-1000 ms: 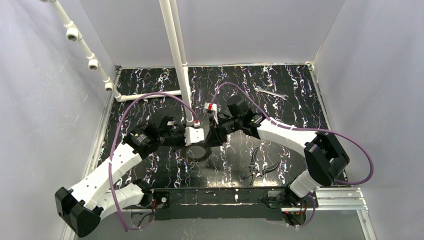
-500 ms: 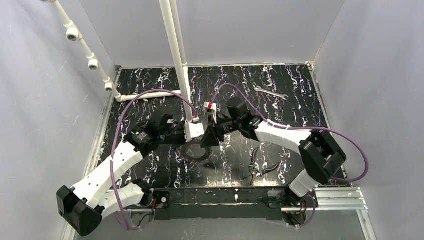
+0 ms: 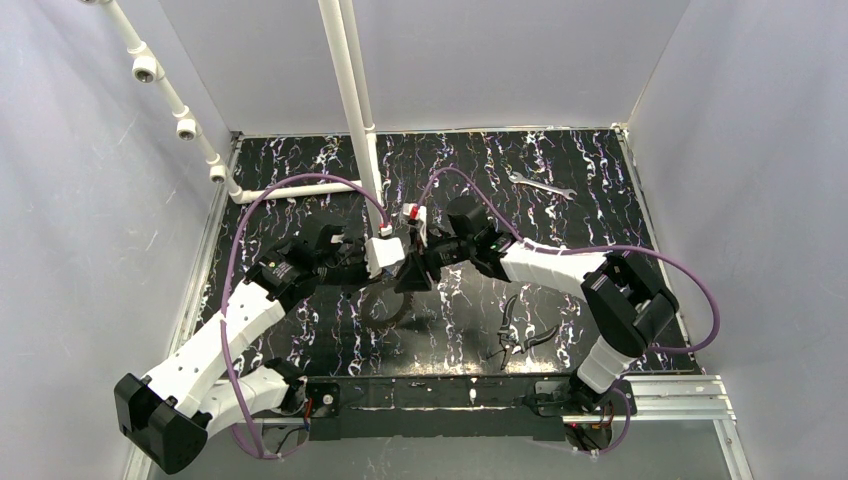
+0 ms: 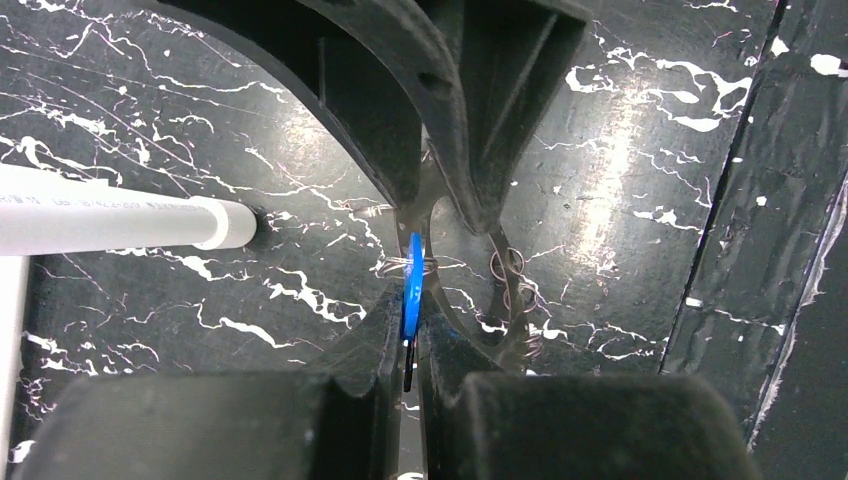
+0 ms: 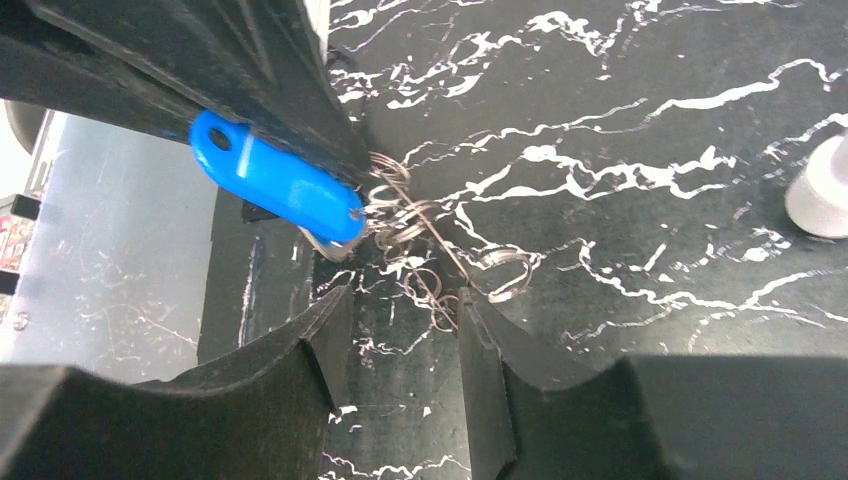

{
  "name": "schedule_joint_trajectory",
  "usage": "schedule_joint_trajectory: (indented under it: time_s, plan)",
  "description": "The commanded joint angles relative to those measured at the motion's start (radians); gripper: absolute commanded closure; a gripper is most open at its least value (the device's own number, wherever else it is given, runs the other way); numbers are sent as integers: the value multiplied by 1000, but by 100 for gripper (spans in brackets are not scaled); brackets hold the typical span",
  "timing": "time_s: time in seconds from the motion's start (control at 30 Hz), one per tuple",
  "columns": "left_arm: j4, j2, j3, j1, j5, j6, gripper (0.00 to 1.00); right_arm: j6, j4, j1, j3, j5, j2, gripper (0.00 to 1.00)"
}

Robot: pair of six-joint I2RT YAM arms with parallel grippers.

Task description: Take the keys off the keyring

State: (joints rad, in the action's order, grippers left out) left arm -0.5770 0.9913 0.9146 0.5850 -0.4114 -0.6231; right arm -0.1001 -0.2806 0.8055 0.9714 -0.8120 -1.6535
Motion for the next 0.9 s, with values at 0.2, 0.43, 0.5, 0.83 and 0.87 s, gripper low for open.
schedule_joint_trajectory:
  time_s: [0.2, 0.43, 0.5, 0.83, 0.87]
  plan:
    - [-3, -11, 27, -10, -41, 37, 100, -29, -42, 50, 75, -15, 24, 47]
    - [1, -8, 30, -11, -49, 45, 100, -50, -48, 51, 90, 60, 11, 49]
    - [-1, -9, 31, -11, -49, 49, 100, -45, -44, 50, 90, 78, 6, 50]
    - [-9, -8, 39, -27, -54, 74, 100, 4, 1, 52, 94, 130, 1, 70]
    - [-12, -6, 41, -31, -57, 76, 100, 9, 3, 52, 93, 130, 1, 72]
